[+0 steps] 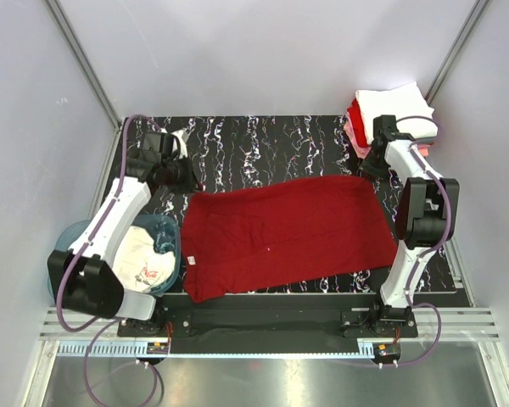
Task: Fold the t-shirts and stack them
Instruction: Fold the tshirt
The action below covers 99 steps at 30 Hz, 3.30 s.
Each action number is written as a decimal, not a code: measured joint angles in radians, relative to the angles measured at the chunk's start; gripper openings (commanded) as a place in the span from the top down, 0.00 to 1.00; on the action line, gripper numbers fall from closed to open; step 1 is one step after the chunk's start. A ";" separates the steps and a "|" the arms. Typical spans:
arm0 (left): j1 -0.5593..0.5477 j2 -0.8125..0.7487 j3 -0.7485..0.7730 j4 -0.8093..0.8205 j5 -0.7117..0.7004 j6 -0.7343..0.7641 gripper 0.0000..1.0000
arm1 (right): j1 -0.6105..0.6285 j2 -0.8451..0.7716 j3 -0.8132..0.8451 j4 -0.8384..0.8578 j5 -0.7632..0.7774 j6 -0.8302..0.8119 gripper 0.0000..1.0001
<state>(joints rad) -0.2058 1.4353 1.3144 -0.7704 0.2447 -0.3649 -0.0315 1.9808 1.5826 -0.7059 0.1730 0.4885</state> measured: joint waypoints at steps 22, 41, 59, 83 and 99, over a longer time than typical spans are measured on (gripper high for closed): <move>-0.198 -0.401 -0.382 -0.042 -0.055 -0.089 1.00 | 0.000 -0.219 -0.288 0.016 0.036 -0.006 1.00; -0.218 -0.557 -0.430 -0.140 -0.070 -0.108 0.91 | -0.004 -0.318 -0.388 0.014 0.081 -0.023 0.87; -0.285 -0.562 -0.515 -0.163 -0.003 -0.193 0.36 | 0.052 -0.521 -0.472 0.050 -0.022 0.001 0.25; -0.083 -0.798 -0.415 -0.051 -0.232 0.038 0.49 | 0.993 0.435 0.647 -0.303 -0.058 0.005 0.36; -0.083 -0.883 -0.474 0.008 -0.289 0.037 0.49 | 1.018 0.475 0.655 -0.401 -0.003 0.005 0.64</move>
<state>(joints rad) -0.2886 0.5518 0.8402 -0.7620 -0.0444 -0.3279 0.9863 2.4554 2.2375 -1.1065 0.1696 0.4938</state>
